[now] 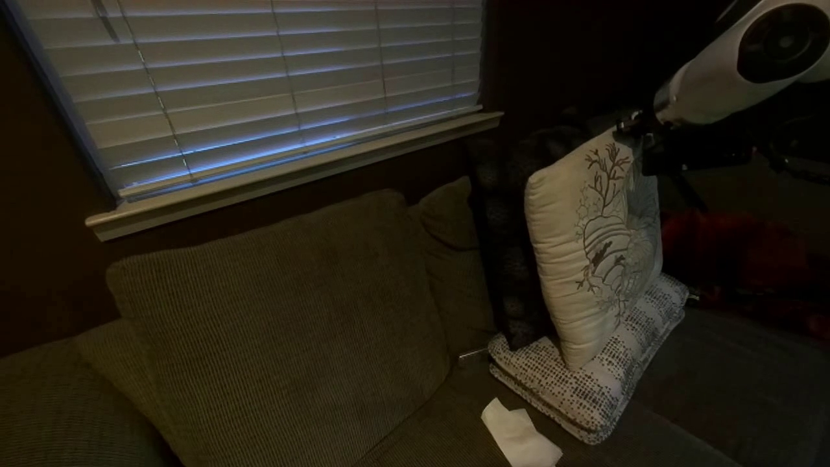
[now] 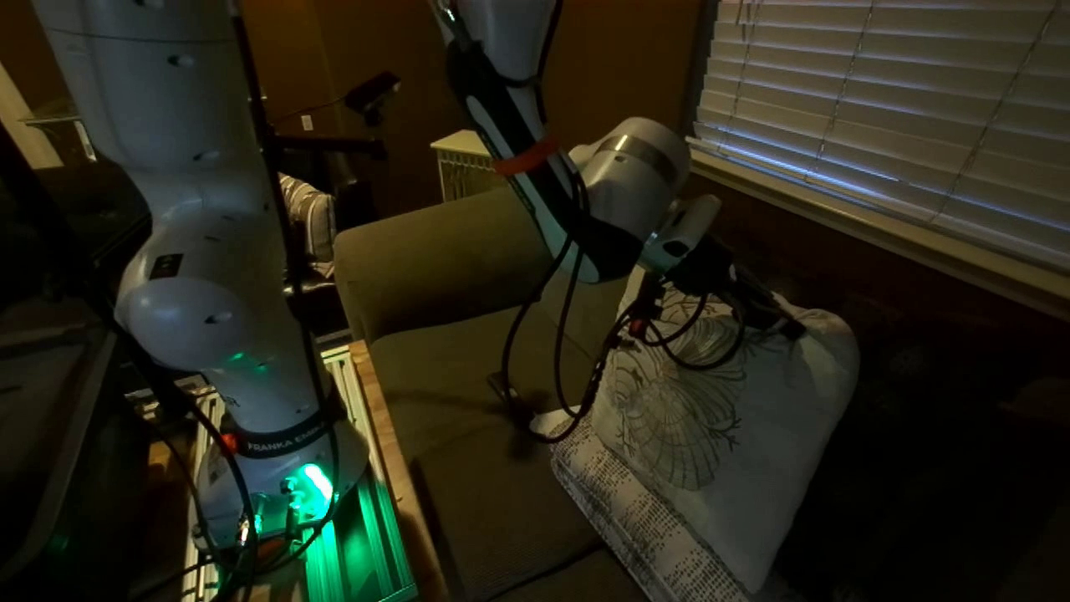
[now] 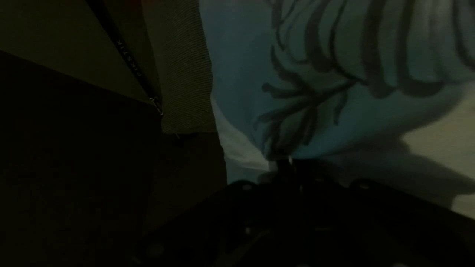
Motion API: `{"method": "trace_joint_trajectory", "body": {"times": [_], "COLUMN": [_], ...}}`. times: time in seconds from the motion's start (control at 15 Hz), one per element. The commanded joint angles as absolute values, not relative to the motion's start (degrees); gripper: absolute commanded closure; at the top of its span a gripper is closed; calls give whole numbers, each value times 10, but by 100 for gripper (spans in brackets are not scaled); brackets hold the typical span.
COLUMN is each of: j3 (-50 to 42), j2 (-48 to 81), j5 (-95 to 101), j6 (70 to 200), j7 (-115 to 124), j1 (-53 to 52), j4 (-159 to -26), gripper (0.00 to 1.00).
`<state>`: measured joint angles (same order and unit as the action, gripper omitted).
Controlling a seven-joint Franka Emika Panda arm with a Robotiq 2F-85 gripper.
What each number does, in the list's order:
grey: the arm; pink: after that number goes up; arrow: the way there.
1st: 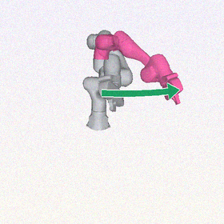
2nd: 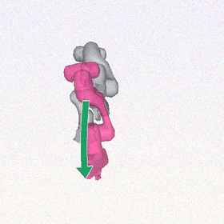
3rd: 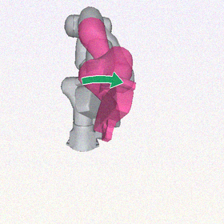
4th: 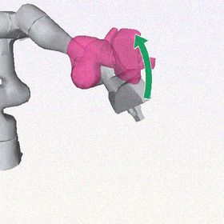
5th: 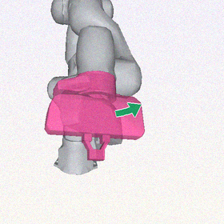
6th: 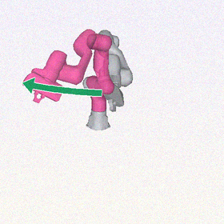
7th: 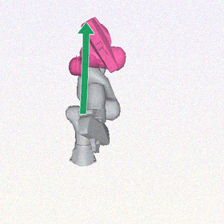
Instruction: Move the white pillow on the left to the right.
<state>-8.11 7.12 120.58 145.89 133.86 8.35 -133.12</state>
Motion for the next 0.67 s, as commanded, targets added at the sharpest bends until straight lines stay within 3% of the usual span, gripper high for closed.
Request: {"method": "trace_joint_trajectory", "body": {"times": [0.0, 0.27, 0.33, 0.47, 0.6], "j3": [-73, -71, -71, -71, -70], "j2": [84, 84, 84, 84, 83], "j5": [1235, 1236, 1236, 1237, 1240], "j6": [1471, 1468, 1467, 1465, 1464], "j7": [1367, 1368, 1367, 1367, 1368], "j1": [95, 95, 95, 95, 95], "j4": [-1320, -1321, -1321, -1322, -1322], "gripper": [99, 99, 71, 64, 50]}}
